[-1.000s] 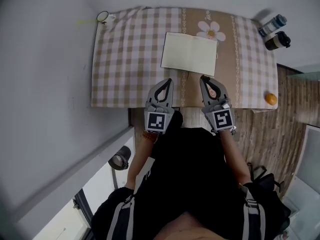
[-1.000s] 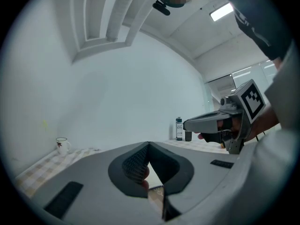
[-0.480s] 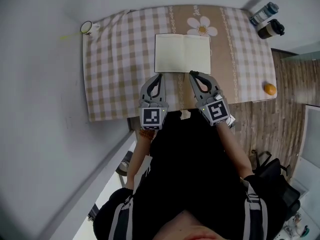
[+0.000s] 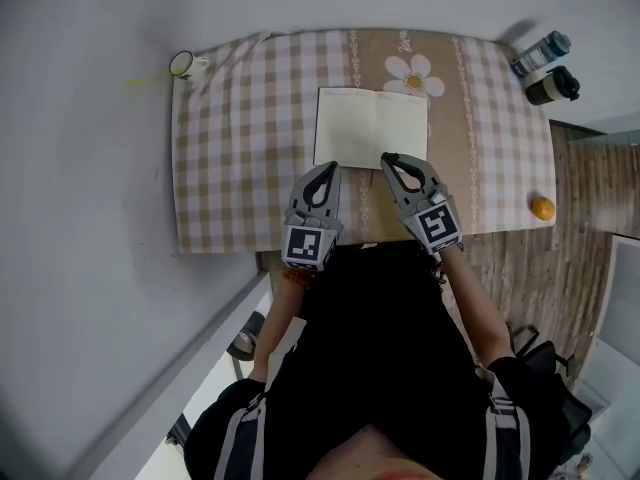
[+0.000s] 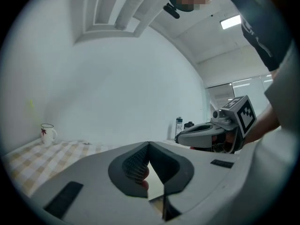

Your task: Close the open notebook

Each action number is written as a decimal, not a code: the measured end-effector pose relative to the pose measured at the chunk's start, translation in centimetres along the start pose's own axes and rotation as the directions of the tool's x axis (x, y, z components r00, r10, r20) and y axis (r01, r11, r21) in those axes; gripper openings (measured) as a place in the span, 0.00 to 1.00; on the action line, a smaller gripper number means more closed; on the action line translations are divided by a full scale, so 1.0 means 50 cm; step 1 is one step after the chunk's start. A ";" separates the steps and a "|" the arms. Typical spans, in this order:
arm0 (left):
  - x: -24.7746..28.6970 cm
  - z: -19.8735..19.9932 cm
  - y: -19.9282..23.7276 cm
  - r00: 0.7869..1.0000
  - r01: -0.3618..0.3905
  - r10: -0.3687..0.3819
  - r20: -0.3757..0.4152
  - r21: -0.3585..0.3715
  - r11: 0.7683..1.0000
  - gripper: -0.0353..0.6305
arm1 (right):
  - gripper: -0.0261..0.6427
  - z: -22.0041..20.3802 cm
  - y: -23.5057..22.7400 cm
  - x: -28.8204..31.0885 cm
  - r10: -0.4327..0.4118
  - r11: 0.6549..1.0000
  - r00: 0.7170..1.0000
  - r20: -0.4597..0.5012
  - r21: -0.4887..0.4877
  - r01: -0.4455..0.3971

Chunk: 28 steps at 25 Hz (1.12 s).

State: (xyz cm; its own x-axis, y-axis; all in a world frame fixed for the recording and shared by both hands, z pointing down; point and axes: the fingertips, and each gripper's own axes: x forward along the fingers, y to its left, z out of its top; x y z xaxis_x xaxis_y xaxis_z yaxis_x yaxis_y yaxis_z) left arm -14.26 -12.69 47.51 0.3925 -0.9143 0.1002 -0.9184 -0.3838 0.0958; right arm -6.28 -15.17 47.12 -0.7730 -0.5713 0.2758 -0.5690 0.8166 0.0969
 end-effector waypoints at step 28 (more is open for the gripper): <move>0.068 -0.222 0.017 0.929 0.196 -0.107 -0.354 0.228 0.954 0.33 | 0.28 -0.265 -0.297 0.221 0.201 0.979 0.959 -0.199 0.064 -0.192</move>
State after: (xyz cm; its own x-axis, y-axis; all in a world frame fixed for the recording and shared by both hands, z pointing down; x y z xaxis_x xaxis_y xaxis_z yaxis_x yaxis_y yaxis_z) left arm -13.18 -14.68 58.93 0.4800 -0.7626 0.4336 -0.8101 -0.5750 -0.1144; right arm -2.65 -32.51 61.41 -0.8000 -0.3674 0.4744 -0.4267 0.9042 -0.0194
